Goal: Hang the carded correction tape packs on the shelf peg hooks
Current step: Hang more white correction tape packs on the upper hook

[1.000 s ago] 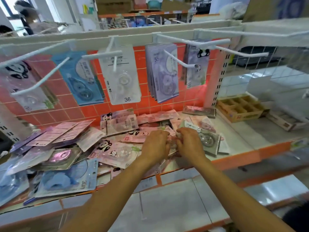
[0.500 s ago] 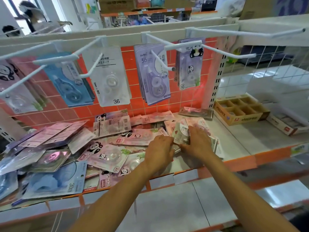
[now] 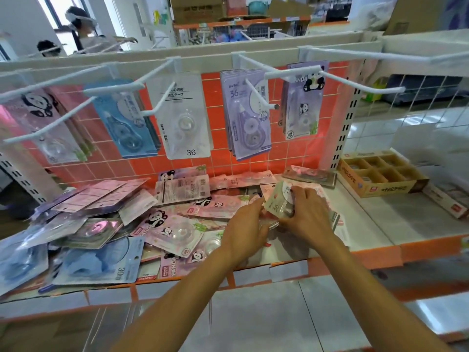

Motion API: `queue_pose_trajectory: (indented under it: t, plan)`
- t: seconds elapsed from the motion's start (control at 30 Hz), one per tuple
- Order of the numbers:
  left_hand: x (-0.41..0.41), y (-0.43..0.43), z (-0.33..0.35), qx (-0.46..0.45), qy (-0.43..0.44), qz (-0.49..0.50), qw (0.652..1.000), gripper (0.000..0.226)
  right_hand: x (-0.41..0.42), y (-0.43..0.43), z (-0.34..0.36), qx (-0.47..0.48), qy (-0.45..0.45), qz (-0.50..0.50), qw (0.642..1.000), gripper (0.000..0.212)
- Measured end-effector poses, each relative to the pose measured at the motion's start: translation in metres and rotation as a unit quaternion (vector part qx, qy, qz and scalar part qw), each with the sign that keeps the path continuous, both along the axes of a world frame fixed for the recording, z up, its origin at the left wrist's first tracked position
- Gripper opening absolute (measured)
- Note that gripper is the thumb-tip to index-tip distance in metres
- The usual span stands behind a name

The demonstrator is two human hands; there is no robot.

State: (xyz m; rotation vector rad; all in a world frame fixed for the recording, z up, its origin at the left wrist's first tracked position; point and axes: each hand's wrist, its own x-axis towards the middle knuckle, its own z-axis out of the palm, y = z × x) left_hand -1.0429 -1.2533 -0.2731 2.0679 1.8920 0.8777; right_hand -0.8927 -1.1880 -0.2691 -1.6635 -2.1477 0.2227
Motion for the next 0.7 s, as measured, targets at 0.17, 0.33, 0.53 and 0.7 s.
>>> queue_pose_trajectory:
  t: [0.17,0.33,0.53,0.7]
  plan:
    - [-0.008,-0.009,0.002,-0.007,-0.031,0.007,0.999,0.048,-0.008,-0.004,0.018,0.04,0.063,-0.009,0.997,0.089]
    - [-0.012,-0.023,0.01,-0.008,-0.071,-0.017,0.997,0.045,-0.035,-0.016,0.034,-0.025,0.175,0.008,0.984,0.092]
    - [-0.034,-0.049,0.018,-0.088,-0.184,-0.013,0.979,0.034,-0.085,-0.046,0.044,-0.084,0.294,0.049,0.951,0.088]
    - [-0.083,-0.081,0.025,-0.086,-0.266,0.021,0.96,0.014,-0.139,-0.073,0.047,-0.097,0.345,0.086,0.93,0.07]
